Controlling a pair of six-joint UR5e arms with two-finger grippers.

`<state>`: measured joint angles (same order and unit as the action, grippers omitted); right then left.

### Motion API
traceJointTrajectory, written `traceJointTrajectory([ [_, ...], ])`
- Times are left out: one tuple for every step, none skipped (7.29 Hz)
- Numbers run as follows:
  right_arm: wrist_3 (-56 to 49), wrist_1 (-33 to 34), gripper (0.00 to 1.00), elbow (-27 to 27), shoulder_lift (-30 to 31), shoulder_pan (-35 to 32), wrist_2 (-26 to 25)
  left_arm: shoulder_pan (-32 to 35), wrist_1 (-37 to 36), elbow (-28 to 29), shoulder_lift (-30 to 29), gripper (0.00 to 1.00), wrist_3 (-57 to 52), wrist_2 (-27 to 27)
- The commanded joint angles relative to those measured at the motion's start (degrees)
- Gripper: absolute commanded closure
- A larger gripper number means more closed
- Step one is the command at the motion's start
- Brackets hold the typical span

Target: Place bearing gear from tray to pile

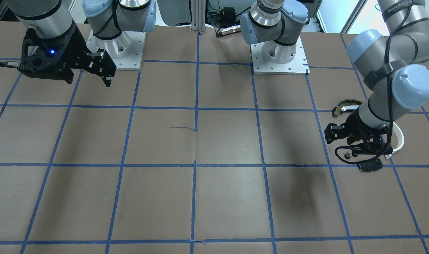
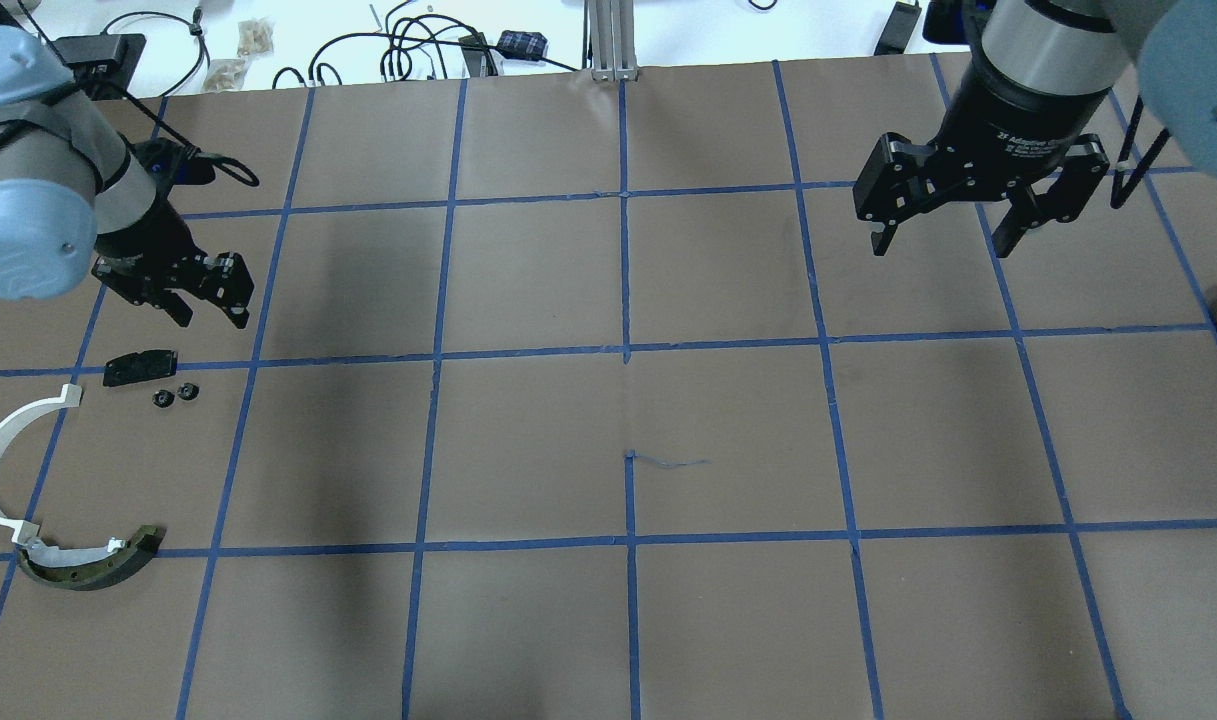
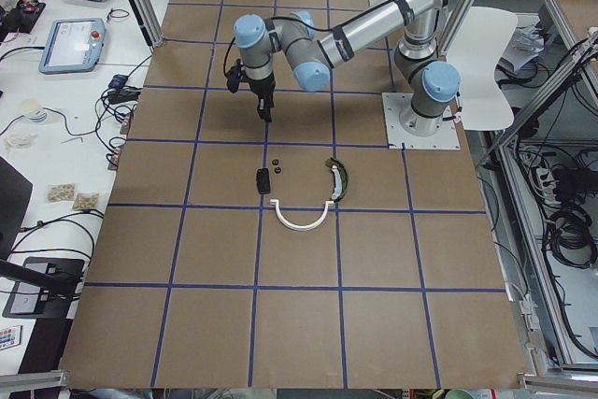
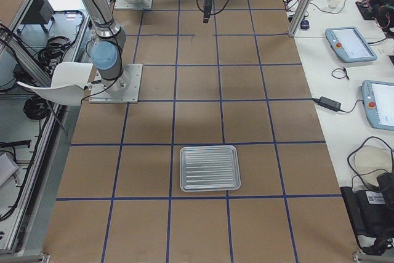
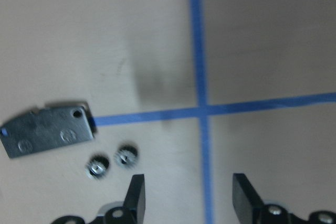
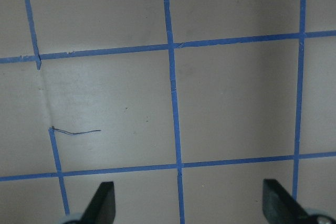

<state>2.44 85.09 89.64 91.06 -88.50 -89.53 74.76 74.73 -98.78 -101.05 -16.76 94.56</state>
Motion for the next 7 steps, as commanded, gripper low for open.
traceJointTrajectory([
  [-0.07, 0.16, 0.0, -0.08, 0.09, 0.0, -0.12, 12.63, 6.03, 6.81, 3.56, 0.0, 14.33, -1.82],
  [-0.07, 0.16, 0.0, 0.1, 0.0, 0.0, -0.12, 16.0, 9.61, 9.28, 4.88, 0.0, 14.47, -4.62],
  [-0.07, 0.16, 0.0, 0.1, 0.17, 0.0, -0.21, 16.38, 14.34, 12.0, 6.12, 0.0, 14.82, -4.74],
  [-0.07, 0.16, 0.0, 0.36, 0.61, 0.0, -0.04, 16.47, 19.7, 13.94, 7.35, 0.0, 15.0, -5.0],
  [-0.15, 0.25, 0.0, 0.36, 0.61, 0.0, -0.12, 16.04, 19.84, 14.22, 8.49, 0.0, 14.74, -5.09],
  [-0.15, 0.25, 0.0, 0.36, 0.61, 0.0, -0.04, 15.86, 19.93, 13.79, 9.98, 0.0, 12.91, -4.13],
  [-0.15, 0.16, 0.0, 0.36, 0.7, 0.0, -0.04, 15.77, 17.93, 13.35, 11.04, 0.0, 11.5, -4.21],
])
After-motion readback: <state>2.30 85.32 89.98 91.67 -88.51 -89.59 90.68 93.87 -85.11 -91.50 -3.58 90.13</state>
